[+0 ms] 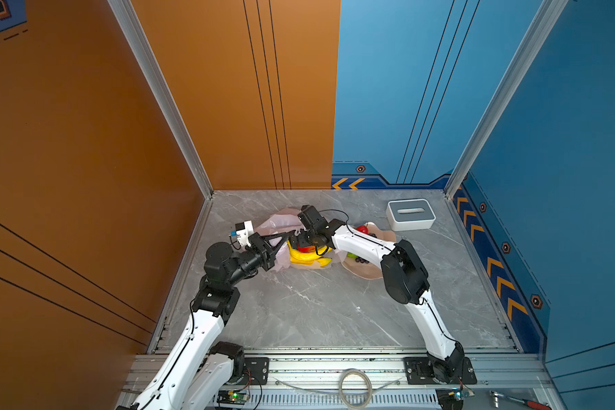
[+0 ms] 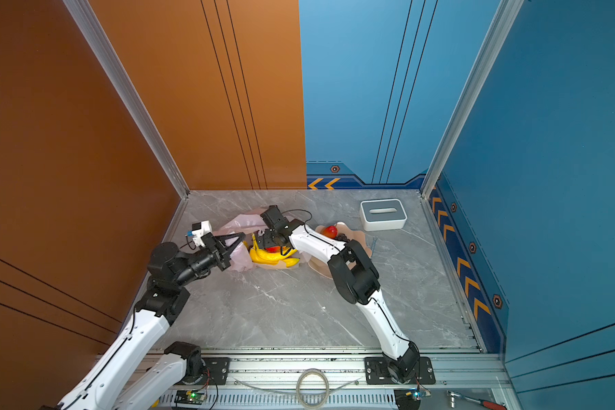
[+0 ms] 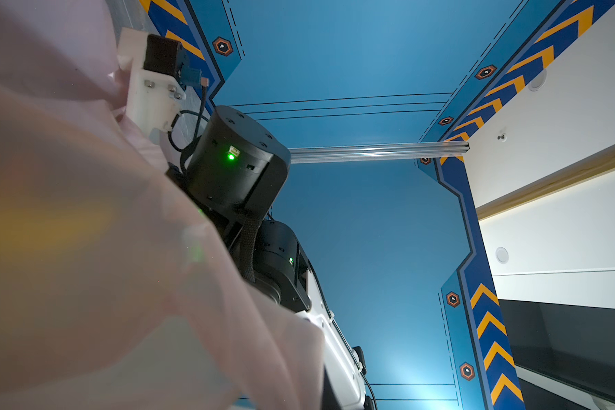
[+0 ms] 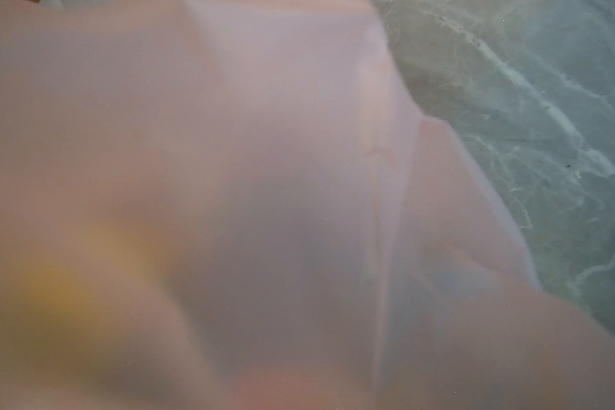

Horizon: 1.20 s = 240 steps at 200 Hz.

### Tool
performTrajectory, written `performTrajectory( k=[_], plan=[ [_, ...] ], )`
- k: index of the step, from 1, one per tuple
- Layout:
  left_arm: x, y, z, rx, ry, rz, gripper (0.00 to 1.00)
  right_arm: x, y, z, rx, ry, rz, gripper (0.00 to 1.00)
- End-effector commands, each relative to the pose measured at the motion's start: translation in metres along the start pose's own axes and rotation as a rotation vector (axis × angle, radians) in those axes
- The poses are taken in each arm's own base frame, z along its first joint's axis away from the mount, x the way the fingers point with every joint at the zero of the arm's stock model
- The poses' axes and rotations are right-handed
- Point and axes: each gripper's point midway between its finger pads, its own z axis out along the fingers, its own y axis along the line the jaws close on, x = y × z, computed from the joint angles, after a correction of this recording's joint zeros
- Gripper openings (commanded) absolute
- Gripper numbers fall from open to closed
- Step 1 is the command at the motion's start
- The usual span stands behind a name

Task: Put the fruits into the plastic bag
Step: 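Open the right gripper to release the mango inside the bag, then withdraw the right gripper from the bag and move over the plate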

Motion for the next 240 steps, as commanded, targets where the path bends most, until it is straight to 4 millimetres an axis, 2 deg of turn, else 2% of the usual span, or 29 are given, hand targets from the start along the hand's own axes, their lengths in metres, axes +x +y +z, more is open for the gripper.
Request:
performTrajectory(
  k=[1, 53, 83, 86, 98, 147, 149, 158, 198, 240],
  plan=[
    [0.0, -0.001, -0.001, 0.013, -0.011, 0.017, 0.0, -0.038, 0.023, -0.051, -0.092, -0.079, 0.006, 1.0],
    [-0.001, 0.0, 0.0, 0.008, -0.012, 0.016, 0.0, -0.055, 0.031, -0.085, -0.158, -0.121, 0.025, 1.0],
    [-0.001, -0.001, 0.0, 0.01, -0.013, 0.021, 0.0, -0.054, 0.038, -0.1, -0.21, -0.114, 0.041, 1.0],
    [-0.001, 0.0, 0.0, 0.009, -0.013, 0.019, 0.0, -0.06, 0.041, -0.113, -0.227, -0.132, 0.042, 1.0],
    [-0.001, 0.0, 0.0, 0.009, -0.013, 0.02, 0.0, -0.06, 0.047, -0.126, -0.265, -0.132, 0.049, 1.0],
    [-0.002, -0.002, 0.0, 0.014, -0.014, 0.024, 0.0, -0.046, 0.07, -0.172, -0.454, -0.059, 0.089, 1.0],
    [-0.002, -0.002, 0.0, 0.015, -0.013, 0.024, 0.0, -0.039, 0.068, -0.168, -0.45, -0.04, 0.094, 1.0],
    [-0.002, -0.002, -0.001, 0.014, -0.013, 0.024, 0.0, -0.033, 0.071, -0.172, -0.483, -0.016, 0.106, 1.0],
    [-0.003, -0.002, -0.003, 0.017, -0.019, 0.023, 0.0, -0.024, 0.088, -0.199, -0.663, 0.031, 0.156, 1.0],
    [-0.004, -0.002, -0.003, 0.017, -0.022, 0.023, 0.0, -0.01, 0.092, -0.23, -0.742, 0.055, 0.162, 1.0]
  ],
)
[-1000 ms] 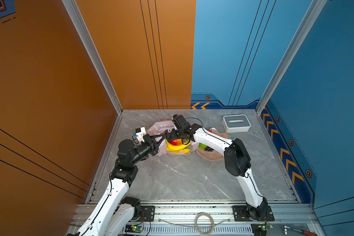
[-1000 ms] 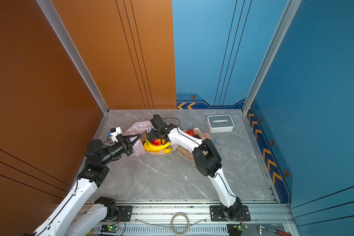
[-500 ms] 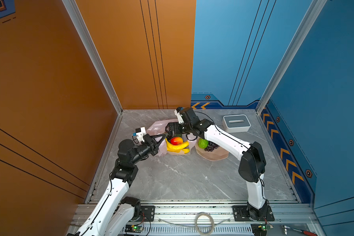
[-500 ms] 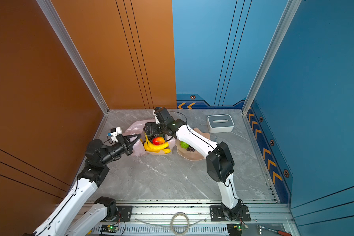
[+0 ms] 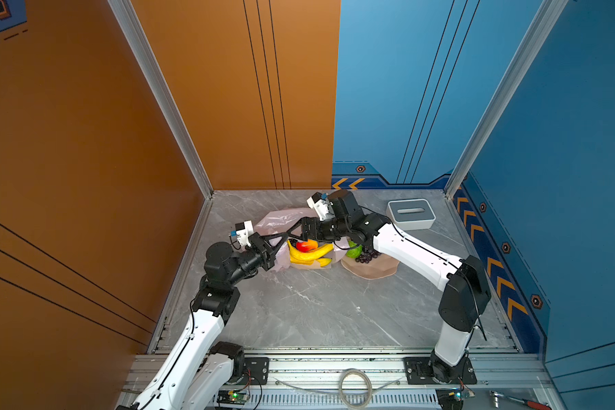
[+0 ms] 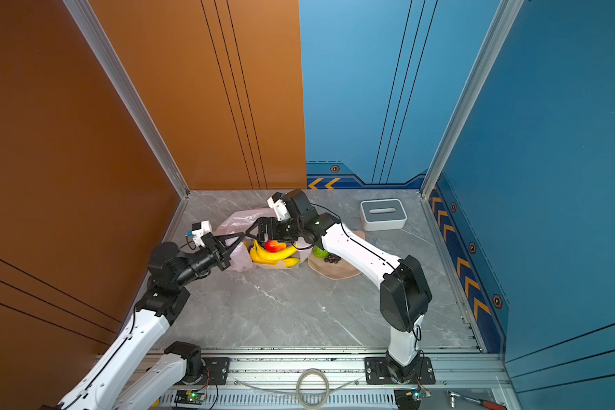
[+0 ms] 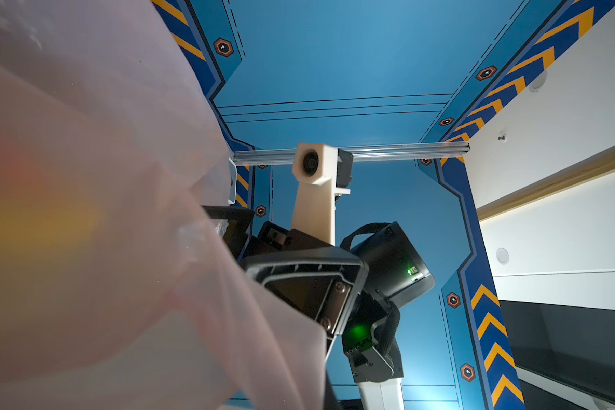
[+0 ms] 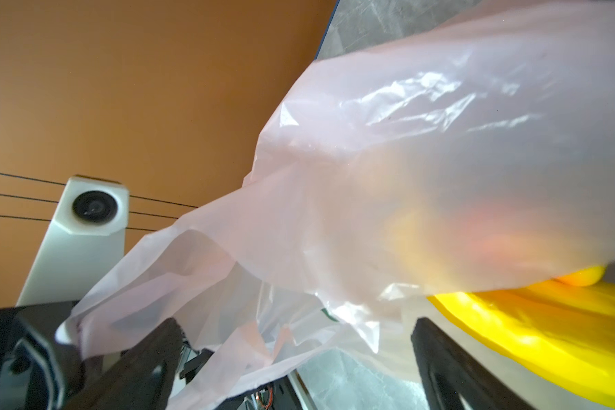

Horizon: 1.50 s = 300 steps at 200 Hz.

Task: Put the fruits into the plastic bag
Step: 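Withdraw the right gripper from the bag and move over the plate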

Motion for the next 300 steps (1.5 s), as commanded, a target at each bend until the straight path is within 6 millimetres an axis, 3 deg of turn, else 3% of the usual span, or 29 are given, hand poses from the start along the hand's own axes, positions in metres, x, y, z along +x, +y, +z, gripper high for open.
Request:
performTrajectory(
  k=[1, 23, 56, 114, 155, 198, 300],
  plan=[
    [-0.003, -0.003, -0.003, 0.019, -0.019, 0.024, 0.0, 0.004, 0.035, -0.027, -0.118, -0.002, -0.012, 1.0],
    [-0.002, -0.003, -0.004, 0.021, -0.014, 0.025, 0.0, 0.017, 0.038, -0.046, -0.122, 0.0, -0.014, 1.0],
    [-0.001, 0.0, -0.005, 0.014, -0.015, 0.02, 0.0, 0.042, 0.022, -0.083, -0.031, -0.015, -0.034, 1.0],
    [0.0, 0.003, -0.007, 0.01, -0.014, 0.015, 0.0, 0.052, -0.059, -0.164, 0.416, -0.125, -0.054, 1.0],
    [0.0, 0.005, -0.007, 0.005, -0.015, 0.014, 0.0, 0.056, -0.109, -0.197, 0.707, -0.158, -0.068, 1.0],
    [0.0, 0.006, -0.008, -0.007, -0.014, 0.015, 0.0, 0.059, -0.141, -0.194, 0.823, -0.118, -0.076, 1.0],
    [0.001, 0.003, -0.008, -0.004, -0.011, 0.015, 0.0, 0.032, -0.178, -0.138, 0.815, -0.029, 0.0, 1.0]
  ],
)
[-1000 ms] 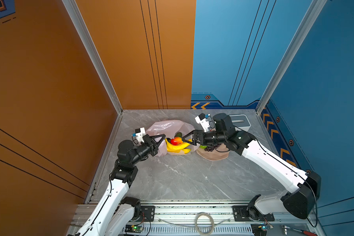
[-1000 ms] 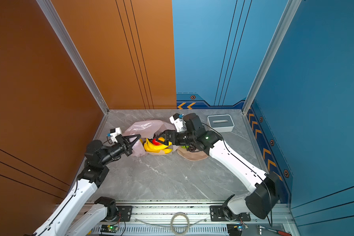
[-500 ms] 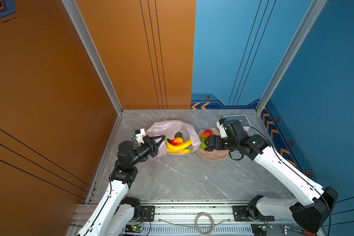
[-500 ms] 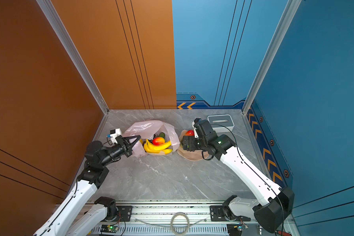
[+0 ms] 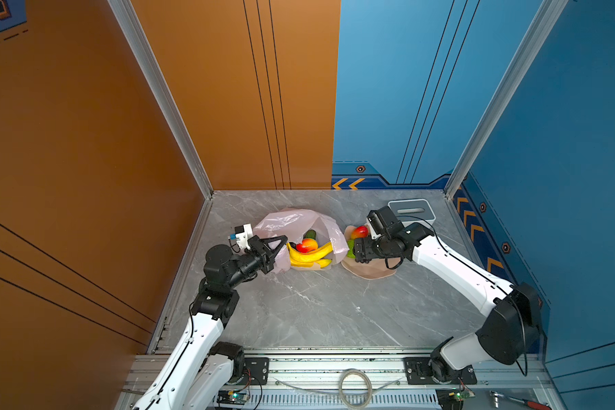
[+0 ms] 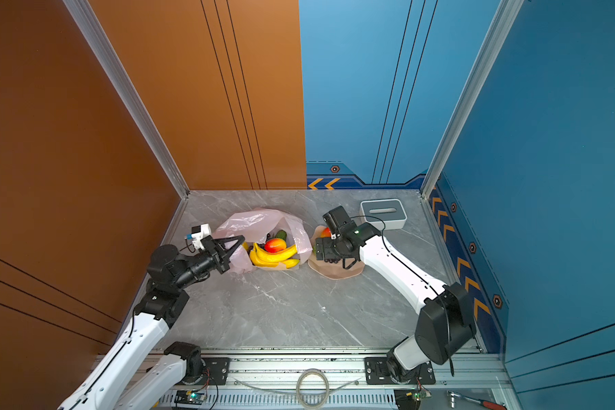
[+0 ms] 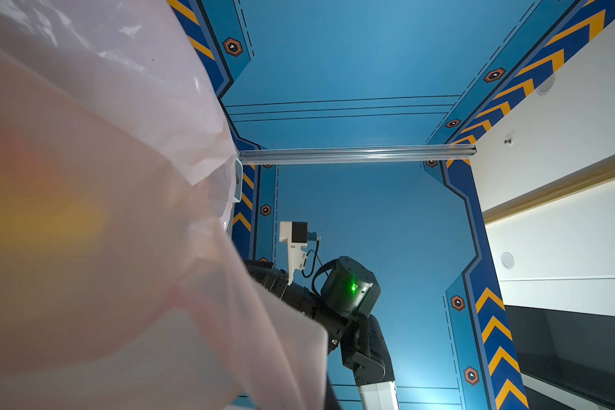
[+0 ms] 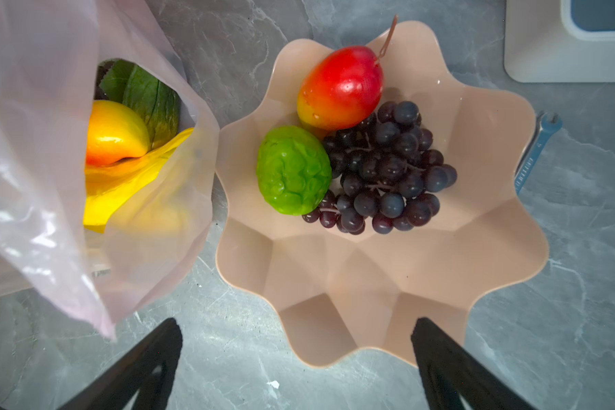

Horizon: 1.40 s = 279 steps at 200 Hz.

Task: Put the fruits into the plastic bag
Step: 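Withdraw the right gripper from the bag and move over the plate, then lower the right gripper onto the green custard apple on the plate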

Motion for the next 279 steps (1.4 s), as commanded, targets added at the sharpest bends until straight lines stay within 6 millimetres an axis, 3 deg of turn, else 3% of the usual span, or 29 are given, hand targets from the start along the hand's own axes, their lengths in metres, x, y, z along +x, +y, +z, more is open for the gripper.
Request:
performTrajectory(
  k=[1, 94, 130, 211, 279],
  plan=[
    [-0.001, -0.005, -0.003, 0.015, -0.007, 0.025, 0.0, -0.018, 0.007, 0.003, -0.023, -0.019, 0.014, 1.0],
    [-0.001, -0.008, -0.003, 0.018, -0.007, 0.027, 0.0, -0.034, 0.021, 0.054, -0.024, 0.061, 0.042, 0.98],
    [-0.001, -0.008, -0.003, 0.018, -0.009, 0.025, 0.0, -0.039, 0.018, 0.072, 0.004, 0.069, 0.058, 0.93],
    [-0.001, -0.01, -0.003, 0.021, -0.009, 0.028, 0.0, -0.029, 0.01, 0.106, 0.042, 0.122, 0.075, 0.84],
    [-0.001, -0.011, -0.004, 0.021, -0.012, 0.031, 0.0, -0.027, 0.003, 0.12, 0.081, 0.136, 0.072, 0.83]
  ],
)
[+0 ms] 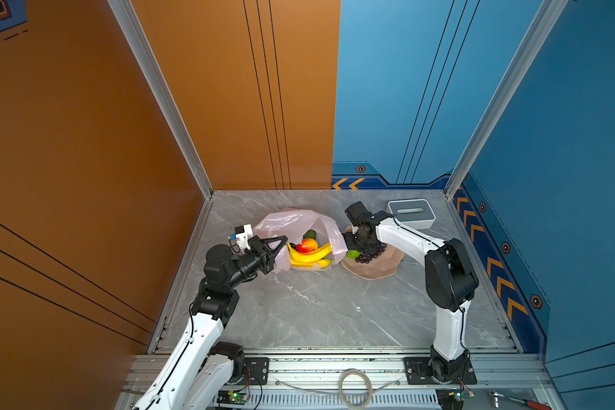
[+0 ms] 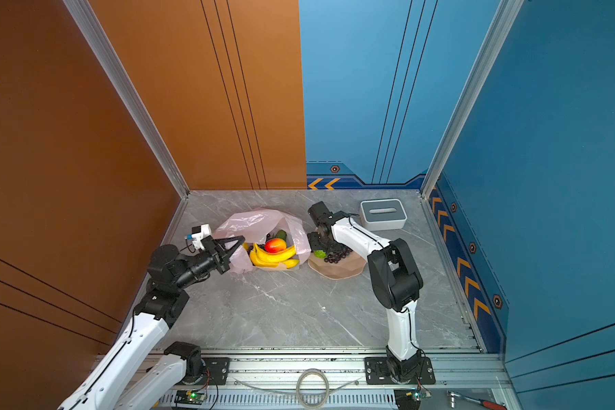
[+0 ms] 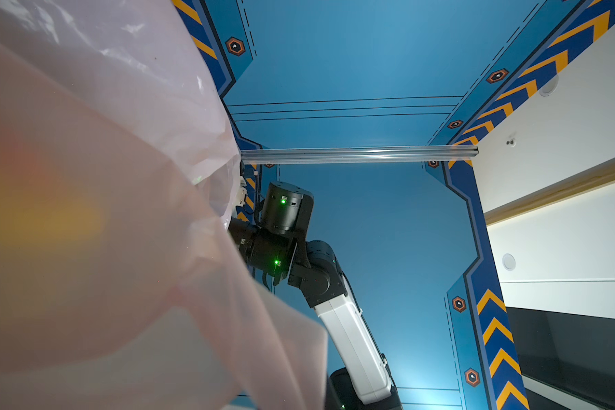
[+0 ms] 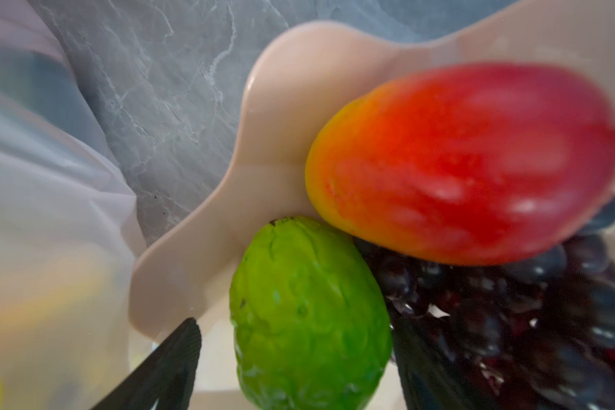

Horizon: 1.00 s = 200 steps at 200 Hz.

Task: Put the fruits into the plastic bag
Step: 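Lower the right gripper onto the green custard apple on the plate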

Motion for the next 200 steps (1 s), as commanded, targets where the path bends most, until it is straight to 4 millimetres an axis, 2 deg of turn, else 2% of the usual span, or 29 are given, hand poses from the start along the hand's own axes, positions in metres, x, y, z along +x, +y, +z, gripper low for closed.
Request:
performTrajectory(
  k=[1, 26, 89, 108, 162, 200],
  plan=[
    [-0.001, -0.013, -0.004, 0.027, -0.012, 0.035, 0.0, -0.011, -0.004, 0.004, 0.035, -0.026, 0.02, 0.83],
    [-0.001, -0.012, -0.004, 0.025, -0.012, 0.035, 0.0, -0.011, -0.005, 0.01, 0.048, -0.022, 0.017, 0.83],
    [-0.001, -0.012, -0.005, 0.019, -0.013, 0.038, 0.0, -0.012, -0.01, 0.018, 0.085, -0.023, 0.01, 0.72],
    [-0.001, -0.011, -0.005, 0.016, -0.014, 0.037, 0.0, -0.014, -0.01, 0.015, 0.085, -0.032, 0.007, 0.65],
    [-0.002, -0.011, -0.005, 0.016, -0.015, 0.036, 0.0, -0.018, -0.007, 0.0, 0.078, -0.063, 0.0, 0.55],
    [-0.002, -0.011, -0.005, 0.017, -0.017, 0.036, 0.0, -0.022, -0.002, -0.014, 0.063, -0.093, -0.003, 0.54]
  ],
)
